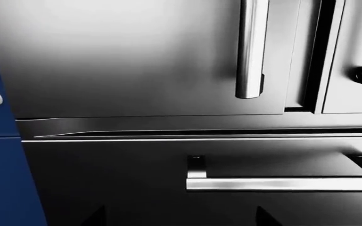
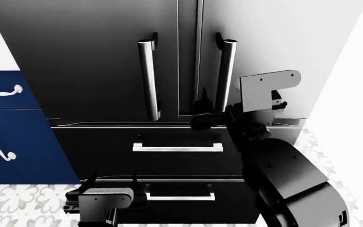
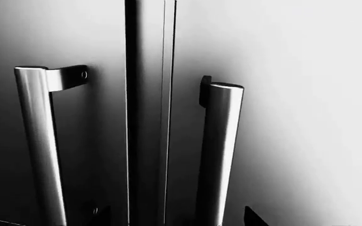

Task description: Open the fridge doors

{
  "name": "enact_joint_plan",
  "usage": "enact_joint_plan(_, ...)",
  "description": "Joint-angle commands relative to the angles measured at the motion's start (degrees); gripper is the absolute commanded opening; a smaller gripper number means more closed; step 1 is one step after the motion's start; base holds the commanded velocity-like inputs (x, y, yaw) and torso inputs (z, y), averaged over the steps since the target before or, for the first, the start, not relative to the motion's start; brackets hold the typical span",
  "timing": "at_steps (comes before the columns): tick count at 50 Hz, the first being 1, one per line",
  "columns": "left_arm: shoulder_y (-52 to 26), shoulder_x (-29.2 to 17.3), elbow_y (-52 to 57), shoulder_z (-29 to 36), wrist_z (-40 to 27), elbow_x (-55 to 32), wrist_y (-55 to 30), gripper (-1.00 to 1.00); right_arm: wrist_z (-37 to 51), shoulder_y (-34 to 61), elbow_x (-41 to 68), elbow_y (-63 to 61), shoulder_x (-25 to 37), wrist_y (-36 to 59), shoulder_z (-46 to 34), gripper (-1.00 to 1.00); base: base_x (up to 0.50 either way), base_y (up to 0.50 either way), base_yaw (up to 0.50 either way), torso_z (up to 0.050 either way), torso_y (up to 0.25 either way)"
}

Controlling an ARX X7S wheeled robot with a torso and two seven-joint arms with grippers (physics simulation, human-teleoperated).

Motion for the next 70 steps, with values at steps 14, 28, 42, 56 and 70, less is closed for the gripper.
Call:
enact_joint_plan(14, -0.08, -0.67, -0.01, 0.9, -1.04, -0.45, 0.17, 1.0, 5.07, 2.95, 0.79, 4.34, -1.4, 3.16, 3.2, 1.0, 0.0, 0.0, 0.0, 0.0, 0.0)
enact_joint_plan(28, -0.16, -1.03, -0.01, 1.28, -1.46, -0.91, 0.29, 1.0, 5.13, 4.88, 1.14, 11.21, -1.44, 0.51, 1.57, 1.0, 0.0, 0.0, 0.0, 0.0, 0.0)
enact_joint_plan(42, -0.28, -1.38, -0.04, 1.77, -1.92, -1.14, 0.3, 1.0, 4.59, 7.03, 1.36, 19.53, -0.91, -3.09, 0.9, 1.0, 0.0, 0.0, 0.0, 0.0, 0.0)
enact_joint_plan(56, -0.39, -1.69, -0.13, 2.21, -2.29, -1.45, 0.39, 1.0, 3.68, 10.95, 1.31, 28.41, -1.09, -6.4, -0.77, 1.0, 0.0, 0.0, 0.0, 0.0, 0.0)
enact_joint_plan(70, -0.52, -2.02, -0.2, 2.53, -2.59, -1.9, 0.5, 1.0, 3.33, 14.93, 0.76, 37.66, -1.18, -9.96, -2.13, 1.0, 0.0, 0.0, 0.0, 0.0, 0.0)
